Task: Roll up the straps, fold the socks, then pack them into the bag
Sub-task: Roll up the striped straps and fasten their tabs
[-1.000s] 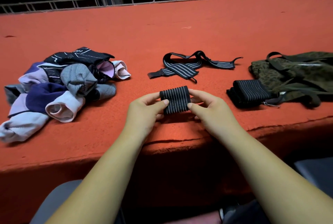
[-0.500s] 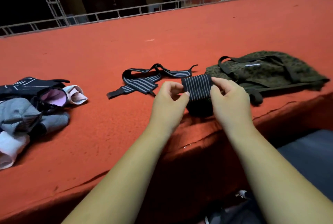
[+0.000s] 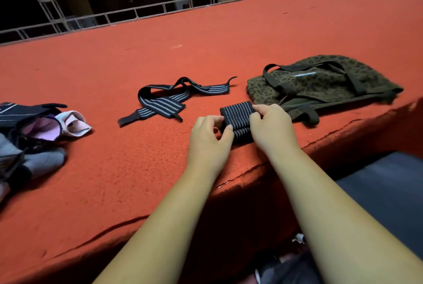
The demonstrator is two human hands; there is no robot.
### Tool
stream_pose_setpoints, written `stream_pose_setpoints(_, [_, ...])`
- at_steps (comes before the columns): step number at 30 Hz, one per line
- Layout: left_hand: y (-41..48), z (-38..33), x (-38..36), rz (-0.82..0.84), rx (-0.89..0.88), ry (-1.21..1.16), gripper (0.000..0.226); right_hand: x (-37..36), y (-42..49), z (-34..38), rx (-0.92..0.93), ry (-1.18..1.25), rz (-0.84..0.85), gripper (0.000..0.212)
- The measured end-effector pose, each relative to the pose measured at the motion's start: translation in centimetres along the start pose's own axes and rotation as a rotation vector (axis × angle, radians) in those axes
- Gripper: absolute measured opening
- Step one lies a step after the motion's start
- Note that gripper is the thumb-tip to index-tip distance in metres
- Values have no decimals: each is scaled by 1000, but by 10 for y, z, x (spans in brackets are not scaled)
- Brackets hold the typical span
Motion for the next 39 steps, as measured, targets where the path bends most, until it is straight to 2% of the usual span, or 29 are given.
stream_pose_setpoints(9, [-4, -1, 14, -64, 35, -197, 14, 17, -5, 0, 44, 155, -33, 36])
stream_pose_setpoints(13, [-5, 2, 11, -33, 96, -268, 6, 16, -7, -1, 42, 95, -15, 37])
stream_pose_setpoints(20, [0, 18, 3, -3, 186, -274, 8, 13, -9, 0, 30, 94, 7, 39])
stream_pose_setpoints(25, [0, 27, 8, -35, 227, -347, 14, 35, -15, 12, 63, 157, -99, 35])
stream_pose_setpoints(28, [2, 36, 15, -50, 280, -365, 15, 49, -25, 29, 151, 205, -175, 31])
stream_pose_setpoints(31, [11, 44, 34, -26, 243, -245, 8, 52, -40, 56, 317, 218, -231, 24])
stream_pose_setpoints(35, [33, 63, 75, 51, 109, 184, 20, 30, -65, 104, 548, 191, -232, 16])
stream_pose_setpoints(37, [46, 73, 98, 49, 48, 322, 27, 6, -75, 129, 654, 195, -165, 14])
stream_pose_setpoints(39, [58, 87, 117, 65, 30, 406, 31, -28, -77, 142, 658, 185, -27, 16])
Point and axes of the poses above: each hand's wrist, its own y-axis towards the middle knuckle, its own x-axis out of the back of the hand, z = x × y, the point moved 9 cm from there along y, towards the middle knuckle, and after that the axes turned 1 degree about -x, right-handed, at the moved point
